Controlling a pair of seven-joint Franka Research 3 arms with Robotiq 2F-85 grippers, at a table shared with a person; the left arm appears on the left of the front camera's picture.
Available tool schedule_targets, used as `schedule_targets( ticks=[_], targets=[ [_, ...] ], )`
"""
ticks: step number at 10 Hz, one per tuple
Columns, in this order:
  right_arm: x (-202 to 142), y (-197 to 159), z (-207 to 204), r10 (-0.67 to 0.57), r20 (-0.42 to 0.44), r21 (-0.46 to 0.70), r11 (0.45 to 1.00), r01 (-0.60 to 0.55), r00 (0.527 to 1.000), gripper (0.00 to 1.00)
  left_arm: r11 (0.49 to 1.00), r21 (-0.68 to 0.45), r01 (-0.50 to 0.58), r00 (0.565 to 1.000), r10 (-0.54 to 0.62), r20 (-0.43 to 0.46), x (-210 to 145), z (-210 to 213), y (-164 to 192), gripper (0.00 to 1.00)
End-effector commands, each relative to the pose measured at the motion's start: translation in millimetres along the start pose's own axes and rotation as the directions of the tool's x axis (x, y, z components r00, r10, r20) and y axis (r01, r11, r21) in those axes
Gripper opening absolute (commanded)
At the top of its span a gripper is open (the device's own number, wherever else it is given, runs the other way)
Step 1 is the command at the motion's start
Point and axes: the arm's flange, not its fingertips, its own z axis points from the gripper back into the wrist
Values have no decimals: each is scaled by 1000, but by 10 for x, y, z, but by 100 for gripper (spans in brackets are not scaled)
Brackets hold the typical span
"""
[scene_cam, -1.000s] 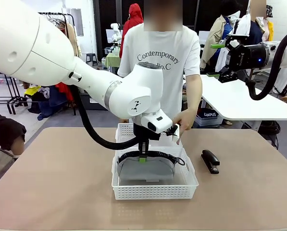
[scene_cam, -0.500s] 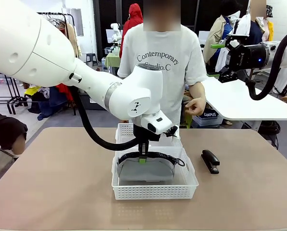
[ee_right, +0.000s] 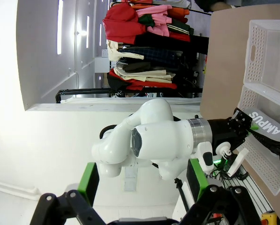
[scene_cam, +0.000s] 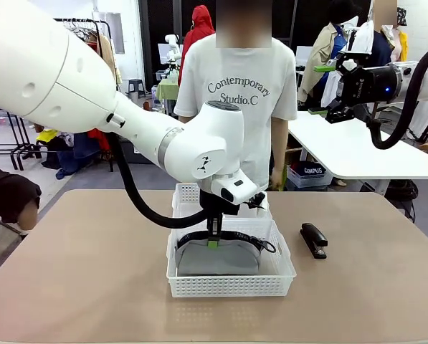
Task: Distribute items into two baskets.
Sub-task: Place the picked Pencil pouch into the Organizing basket as instructed by the person.
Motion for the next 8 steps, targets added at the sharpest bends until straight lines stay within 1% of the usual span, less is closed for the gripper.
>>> schedule_targets(
  ticks=[1,4,6,7,8],
  targets=[
    [-13,22,-4,5,-3,2,1000,-5,1000,100,1000,4,-8,1000,8,5,33,9,7,0],
    [-13,22,-4,5,-3,2,1000,-5,1000,100,1000,-13,-1,1000,1,9,28,9,-2,57],
    [-13,22,-4,5,-3,2,1000,-5,1000,100,1000,-26,-4,1000,4,-9,13,31,-1,95],
    [-13,22,-4,5,-3,2,1000,-5,1000,100,999,-35,-13,1000,13,-9,11,58,3,100],
    [-13,22,-4,5,-3,2,1000,-5,1000,100,1000,-29,-12,1000,11,-17,3,79,7,100]
  ],
)
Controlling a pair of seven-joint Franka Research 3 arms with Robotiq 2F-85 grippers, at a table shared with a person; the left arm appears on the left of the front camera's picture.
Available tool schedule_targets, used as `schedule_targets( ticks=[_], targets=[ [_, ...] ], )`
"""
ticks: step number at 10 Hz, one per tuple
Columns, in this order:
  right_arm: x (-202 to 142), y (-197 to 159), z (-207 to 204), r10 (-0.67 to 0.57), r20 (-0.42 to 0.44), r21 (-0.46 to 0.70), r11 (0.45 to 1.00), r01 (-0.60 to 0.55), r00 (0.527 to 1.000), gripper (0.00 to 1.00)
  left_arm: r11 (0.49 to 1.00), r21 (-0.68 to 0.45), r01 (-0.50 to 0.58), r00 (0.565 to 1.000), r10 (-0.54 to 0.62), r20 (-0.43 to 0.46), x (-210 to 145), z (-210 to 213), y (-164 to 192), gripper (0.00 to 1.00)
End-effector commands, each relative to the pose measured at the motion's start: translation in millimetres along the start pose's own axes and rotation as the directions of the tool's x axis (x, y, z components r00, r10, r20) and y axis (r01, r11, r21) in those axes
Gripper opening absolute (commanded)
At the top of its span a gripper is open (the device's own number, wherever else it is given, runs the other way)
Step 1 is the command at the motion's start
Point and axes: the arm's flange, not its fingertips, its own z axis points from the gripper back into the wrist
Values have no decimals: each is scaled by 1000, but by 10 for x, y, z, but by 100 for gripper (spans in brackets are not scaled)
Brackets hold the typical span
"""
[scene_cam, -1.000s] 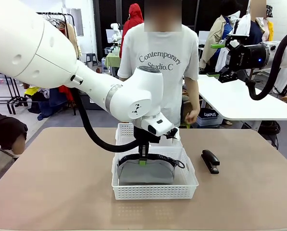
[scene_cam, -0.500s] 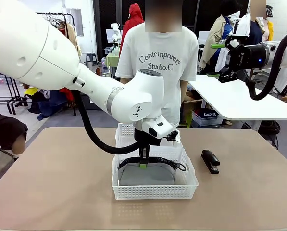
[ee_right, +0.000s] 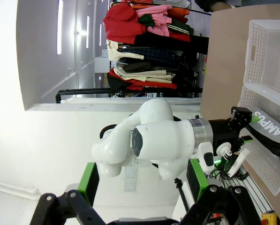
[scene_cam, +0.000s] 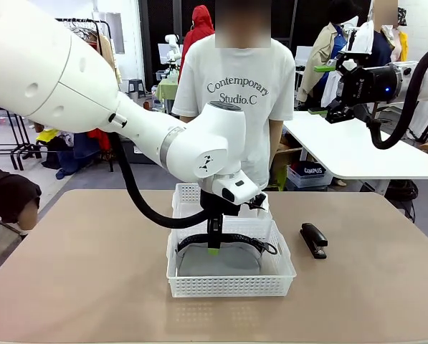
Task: Distribute items into two baskets.
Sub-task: Place the picked Pencil pouch into the Organizing basket as instructed by the person.
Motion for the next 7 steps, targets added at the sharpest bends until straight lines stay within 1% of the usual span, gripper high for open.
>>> schedule_targets(
  ticks=[1,7],
  targets=[
    [-13,22,-4,5,-3,2,1000,-5,1000,100,1000,-14,-10,1000,10,0,-23,88,-10,100],
    [-13,22,-4,5,-3,2,1000,-5,1000,100,999,-27,-39,999,39,27,-84,221,0,100]
  ],
)
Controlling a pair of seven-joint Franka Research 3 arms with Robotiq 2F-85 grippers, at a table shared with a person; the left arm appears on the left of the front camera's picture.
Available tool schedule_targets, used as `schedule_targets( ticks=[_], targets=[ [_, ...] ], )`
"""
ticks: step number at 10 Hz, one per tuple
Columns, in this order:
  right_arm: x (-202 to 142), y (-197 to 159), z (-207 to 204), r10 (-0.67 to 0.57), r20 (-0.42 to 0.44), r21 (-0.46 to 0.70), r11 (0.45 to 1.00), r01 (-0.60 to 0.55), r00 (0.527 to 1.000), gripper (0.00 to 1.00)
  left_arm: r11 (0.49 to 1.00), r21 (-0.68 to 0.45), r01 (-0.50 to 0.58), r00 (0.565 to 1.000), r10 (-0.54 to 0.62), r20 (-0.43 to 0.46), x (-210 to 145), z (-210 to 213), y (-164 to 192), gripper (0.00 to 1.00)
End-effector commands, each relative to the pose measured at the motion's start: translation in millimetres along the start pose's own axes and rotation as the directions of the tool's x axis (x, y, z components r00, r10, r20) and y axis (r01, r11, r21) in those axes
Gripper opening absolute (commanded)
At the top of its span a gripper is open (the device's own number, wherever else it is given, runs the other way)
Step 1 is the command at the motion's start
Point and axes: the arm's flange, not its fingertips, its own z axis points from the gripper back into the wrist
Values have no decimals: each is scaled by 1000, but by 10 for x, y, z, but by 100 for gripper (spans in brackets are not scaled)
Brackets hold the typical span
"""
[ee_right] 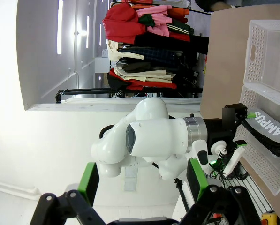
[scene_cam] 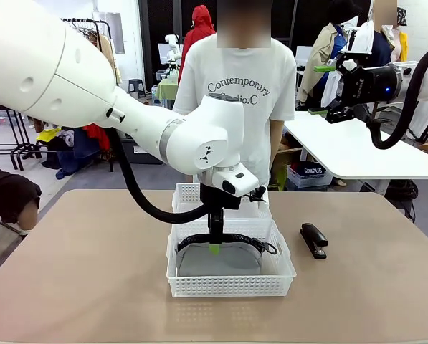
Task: Distribute items into two baskets.
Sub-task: Place the picked Pencil pouch into the Organizing basket as instructed by the person, then pick up the Stapler that the person points to.
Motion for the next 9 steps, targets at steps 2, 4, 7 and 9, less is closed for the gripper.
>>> schedule_targets(
  ticks=[2,4,7,9],
  targets=[
    [-13,22,-3,5,-3,2,1000,-5,1000,100,1000,0,0,1000,0,0,0,0,0,100],
    [-13,22,-3,5,-3,2,1000,-5,1000,100,1000,0,0,1000,0,0,0,0,0,100],
    [-13,22,-3,5,-3,2,1000,-5,1000,100,1000,0,0,1000,0,0,0,0,0,100],
    [-13,22,-3,5,-3,2,1000,-5,1000,100,1000,0,0,1000,0,0,0,0,0,100]
  ],
)
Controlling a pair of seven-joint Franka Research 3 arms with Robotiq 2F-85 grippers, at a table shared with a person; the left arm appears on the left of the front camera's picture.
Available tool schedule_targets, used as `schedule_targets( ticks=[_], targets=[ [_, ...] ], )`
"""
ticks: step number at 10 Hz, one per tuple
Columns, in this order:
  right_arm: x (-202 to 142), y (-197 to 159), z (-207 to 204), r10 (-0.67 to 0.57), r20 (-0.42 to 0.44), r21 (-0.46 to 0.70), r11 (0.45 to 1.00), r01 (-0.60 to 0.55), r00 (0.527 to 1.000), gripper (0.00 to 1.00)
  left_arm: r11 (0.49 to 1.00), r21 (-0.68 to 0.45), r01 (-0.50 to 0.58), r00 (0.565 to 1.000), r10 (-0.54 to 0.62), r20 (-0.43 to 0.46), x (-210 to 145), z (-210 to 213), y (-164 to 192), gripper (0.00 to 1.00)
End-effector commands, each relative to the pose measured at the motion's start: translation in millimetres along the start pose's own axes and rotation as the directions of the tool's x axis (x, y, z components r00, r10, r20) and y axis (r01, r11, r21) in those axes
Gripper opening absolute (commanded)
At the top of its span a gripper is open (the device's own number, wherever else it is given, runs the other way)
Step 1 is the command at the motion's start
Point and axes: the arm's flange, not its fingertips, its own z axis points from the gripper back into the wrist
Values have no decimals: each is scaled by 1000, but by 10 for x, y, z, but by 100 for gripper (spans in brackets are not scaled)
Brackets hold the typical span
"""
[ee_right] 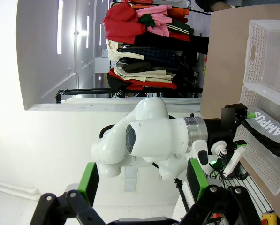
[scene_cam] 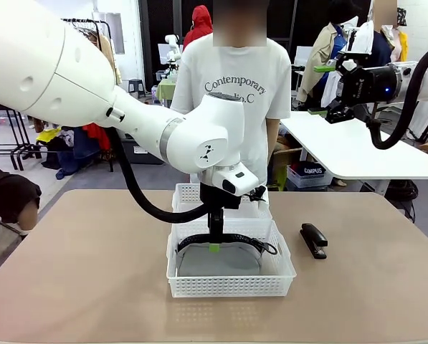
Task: Distribute items into two baskets.
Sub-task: Pick up the Stapler that the person points to.
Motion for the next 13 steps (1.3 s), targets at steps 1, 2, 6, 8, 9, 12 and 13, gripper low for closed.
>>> schedule_targets(
  ticks=[1,2,6,8,9,12,13],
  targets=[
    [-13,22,-4,5,-3,2,1000,-5,1000,100,1000,5,-3,1000,3,4,-7,13,-4,100],
    [-13,22,-4,5,-3,2,1000,-5,1000,100,1000,0,0,1000,0,0,0,0,0,100],
    [-13,22,-4,5,-3,2,1000,-5,1000,100,980,-110,-164,981,174,90,-560,673,-32,100],
    [-13,22,-4,5,-3,2,1000,-5,1000,100,946,-153,-287,936,311,164,-745,965,-124,100],
    [-13,22,-4,5,-3,2,1000,-5,1000,100,911,-202,-359,902,395,176,-831,1060,-125,100],
    [-13,22,-4,5,-3,2,1000,-5,1000,100,857,-174,-485,824,515,237,-1120,1405,-178,100],
    [-13,22,-4,5,-3,2,1000,-5,1000,100,842,-162,-515,803,539,253,-1184,1457,-205,100]
  ],
)
